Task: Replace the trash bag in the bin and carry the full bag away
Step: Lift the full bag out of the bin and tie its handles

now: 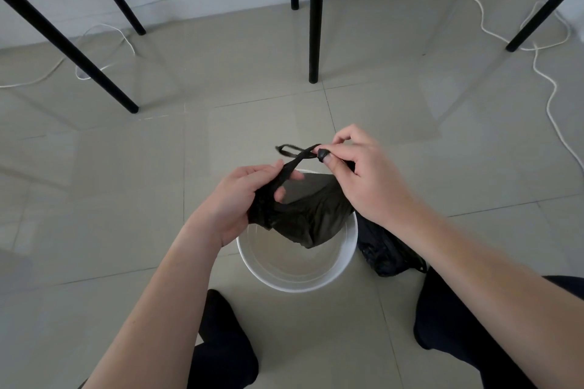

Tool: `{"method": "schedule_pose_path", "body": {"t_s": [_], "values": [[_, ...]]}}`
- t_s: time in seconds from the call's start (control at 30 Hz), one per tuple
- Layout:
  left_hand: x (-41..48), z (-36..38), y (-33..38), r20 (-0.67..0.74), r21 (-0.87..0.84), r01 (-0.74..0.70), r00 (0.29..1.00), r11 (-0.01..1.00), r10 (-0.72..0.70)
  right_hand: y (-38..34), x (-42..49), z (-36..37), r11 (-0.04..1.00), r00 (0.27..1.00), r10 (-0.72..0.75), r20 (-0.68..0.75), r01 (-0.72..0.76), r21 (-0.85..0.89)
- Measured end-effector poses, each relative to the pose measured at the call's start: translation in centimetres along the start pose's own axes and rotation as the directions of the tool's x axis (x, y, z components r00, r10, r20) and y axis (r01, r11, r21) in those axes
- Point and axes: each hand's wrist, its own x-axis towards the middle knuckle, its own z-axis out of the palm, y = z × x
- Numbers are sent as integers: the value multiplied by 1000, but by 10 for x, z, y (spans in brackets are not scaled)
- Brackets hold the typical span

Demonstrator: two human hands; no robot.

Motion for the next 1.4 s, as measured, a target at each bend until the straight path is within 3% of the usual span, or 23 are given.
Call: {"method": "schedule_pose_path", "body": {"t_s": [0.17,0.3,0.47,0.53,0.6,0.7,0.83,0.9,0.97,1.1,1.27,1.33,1.4], "values": [[0,-2,0,-32,-52,43,998,998,-45,-9,-2,-1,994,999,-12,41,8,107],[1,1,1,-129,-183,-79,990,980,56,-9,-1,-4,982,995,38,90,-54,183],[2,7,1,-230,-184,-218,958,958,173,-10,-3,-2,962,981,54,186,-101,254],[1,9,3,-267,-189,-240,946,952,185,-10,-3,-2,918,969,90,229,-170,357],[0,8,5,-278,-255,-245,945,935,171,-12,-2,-3,783,953,137,271,-272,560],[0,3,5,-275,-385,-238,952,892,136,-13,3,-8,426,924,192,332,-383,820],[3,0,3,-260,-558,-241,959,794,109,-10,5,-11,9,872,254,417,-434,901],[3,1,3,-253,-628,-223,965,746,76,-7,7,-12,-105,855,291,429,-418,903],[3,0,4,-274,-673,-232,960,702,55,-5,9,-12,-152,834,352,424,-396,906],[4,-7,5,-332,-755,-294,942,587,45,-5,13,-15,-150,811,435,391,-362,920],[3,-31,7,-457,-807,-402,889,432,-27,-8,16,-20,64,798,508,325,-412,909],[0,-39,12,-535,-744,-453,844,491,-32,-8,17,-21,201,813,516,271,-422,884],[-3,-38,17,-597,-575,-457,801,678,33,-8,15,-19,386,861,463,212,-411,826]]}}
